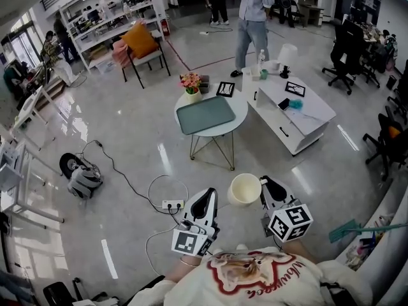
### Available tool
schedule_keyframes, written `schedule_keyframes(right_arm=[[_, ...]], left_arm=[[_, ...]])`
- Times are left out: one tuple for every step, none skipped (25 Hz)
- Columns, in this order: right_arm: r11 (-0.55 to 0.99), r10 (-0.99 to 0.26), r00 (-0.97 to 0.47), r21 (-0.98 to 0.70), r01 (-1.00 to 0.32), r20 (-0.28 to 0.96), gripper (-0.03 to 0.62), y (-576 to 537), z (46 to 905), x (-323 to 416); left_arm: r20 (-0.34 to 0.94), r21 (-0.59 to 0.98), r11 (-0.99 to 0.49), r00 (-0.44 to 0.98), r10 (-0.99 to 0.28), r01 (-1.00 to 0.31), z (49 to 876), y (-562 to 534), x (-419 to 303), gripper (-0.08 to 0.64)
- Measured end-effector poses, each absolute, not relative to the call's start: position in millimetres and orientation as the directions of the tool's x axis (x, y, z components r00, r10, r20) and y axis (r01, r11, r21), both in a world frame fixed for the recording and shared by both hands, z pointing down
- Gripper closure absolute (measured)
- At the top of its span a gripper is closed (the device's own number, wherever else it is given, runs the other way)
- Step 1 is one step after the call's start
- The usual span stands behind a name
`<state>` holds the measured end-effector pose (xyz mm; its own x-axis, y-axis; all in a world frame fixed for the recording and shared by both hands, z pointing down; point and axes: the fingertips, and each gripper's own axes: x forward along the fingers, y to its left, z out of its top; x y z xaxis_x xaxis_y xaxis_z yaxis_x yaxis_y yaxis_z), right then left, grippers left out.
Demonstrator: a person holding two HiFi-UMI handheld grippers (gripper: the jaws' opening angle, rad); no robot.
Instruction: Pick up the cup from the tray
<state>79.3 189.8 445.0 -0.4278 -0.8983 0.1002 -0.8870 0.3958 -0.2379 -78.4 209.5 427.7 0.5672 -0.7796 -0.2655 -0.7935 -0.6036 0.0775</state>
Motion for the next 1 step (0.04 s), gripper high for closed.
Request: schedule_keyframes(right_arm=[[0.397, -0.898, -0.429, -0.239, -0.886, 0.100, 0.541, 189.0, 444.5, 79.0]], left_arm=[[-0.265, 0.079, -0.603, 0.567, -0.780, -0.794, 427.4, 208.4, -78.2, 0.541]])
